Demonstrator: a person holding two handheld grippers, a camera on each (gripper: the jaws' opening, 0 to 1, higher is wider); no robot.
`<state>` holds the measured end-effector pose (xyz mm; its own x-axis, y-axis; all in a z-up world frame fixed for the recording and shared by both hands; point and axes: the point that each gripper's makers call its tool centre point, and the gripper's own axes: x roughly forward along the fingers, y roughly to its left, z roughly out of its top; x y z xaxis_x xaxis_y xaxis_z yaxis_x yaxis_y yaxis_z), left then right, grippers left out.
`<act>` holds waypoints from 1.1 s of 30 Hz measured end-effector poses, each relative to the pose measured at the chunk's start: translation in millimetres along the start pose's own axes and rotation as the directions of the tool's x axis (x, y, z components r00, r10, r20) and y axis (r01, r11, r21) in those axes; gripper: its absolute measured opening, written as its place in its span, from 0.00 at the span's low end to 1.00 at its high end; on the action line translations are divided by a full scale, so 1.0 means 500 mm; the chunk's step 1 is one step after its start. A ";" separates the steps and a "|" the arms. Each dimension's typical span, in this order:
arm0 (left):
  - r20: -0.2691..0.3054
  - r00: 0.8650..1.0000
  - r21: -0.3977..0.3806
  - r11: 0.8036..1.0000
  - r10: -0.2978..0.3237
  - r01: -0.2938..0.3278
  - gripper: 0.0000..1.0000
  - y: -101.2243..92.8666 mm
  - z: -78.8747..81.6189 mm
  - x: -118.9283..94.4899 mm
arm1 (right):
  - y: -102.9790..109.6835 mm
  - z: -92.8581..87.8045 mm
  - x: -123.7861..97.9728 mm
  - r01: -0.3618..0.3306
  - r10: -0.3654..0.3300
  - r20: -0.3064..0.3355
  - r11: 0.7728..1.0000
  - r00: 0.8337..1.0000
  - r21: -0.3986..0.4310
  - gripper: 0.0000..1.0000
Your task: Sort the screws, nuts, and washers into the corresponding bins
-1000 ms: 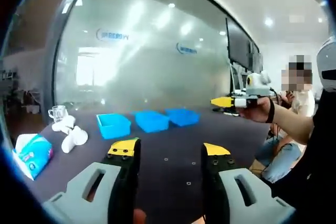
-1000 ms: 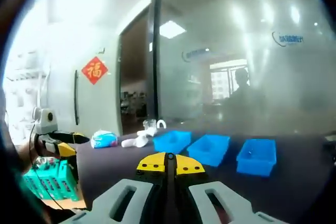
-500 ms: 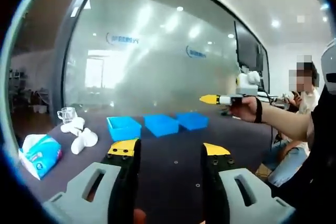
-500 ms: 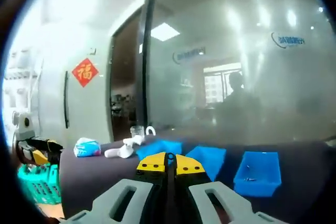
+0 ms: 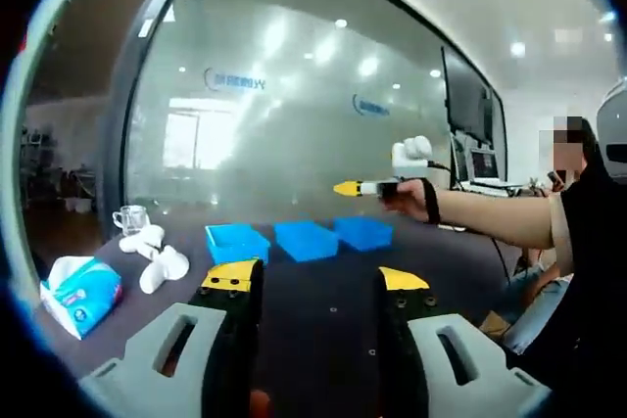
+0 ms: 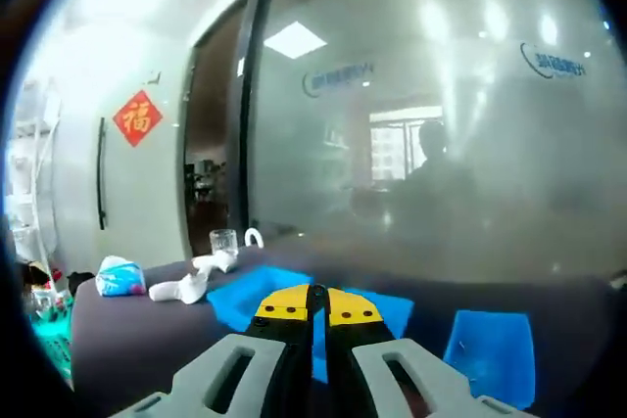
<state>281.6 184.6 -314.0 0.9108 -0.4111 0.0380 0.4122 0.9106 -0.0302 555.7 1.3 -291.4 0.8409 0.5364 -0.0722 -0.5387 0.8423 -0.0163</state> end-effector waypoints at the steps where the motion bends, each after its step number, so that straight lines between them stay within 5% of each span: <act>1: -0.001 1.000 0.002 1.000 0.002 -0.002 0.43 0.000 0.000 0.000 | -0.004 0.001 0.015 0.007 -0.007 -0.003 1.000 1.000 -0.003 0.02; 17: 0.000 1.000 -0.004 1.000 0.026 -0.026 0.43 0.010 0.005 -0.019 | -0.035 -0.018 0.133 0.051 -0.054 -0.070 0.998 0.996 -0.038 0.02; 20: 0.001 1.000 -0.005 1.000 0.028 -0.028 0.43 0.010 0.006 -0.023 | -0.045 -0.022 0.141 0.072 -0.075 -0.068 0.996 0.995 -0.042 0.05; 23: 0.001 1.000 -0.006 1.000 0.030 -0.030 0.43 0.010 0.005 -0.026 | -0.054 -0.023 0.140 0.094 -0.098 -0.061 0.993 0.993 -0.071 0.24; 33: 0.004 1.000 -0.039 0.999 -0.003 0.003 0.43 0.004 0.009 -0.030 | -0.033 -0.018 0.104 0.041 -0.045 -0.059 0.996 0.997 -0.074 0.25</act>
<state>268.8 192.9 -310.4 0.9096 -0.4133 0.0417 0.4153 0.9070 -0.0694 607.7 14.7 -304.0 0.8599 0.4936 -0.1304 -0.5062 0.8574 -0.0925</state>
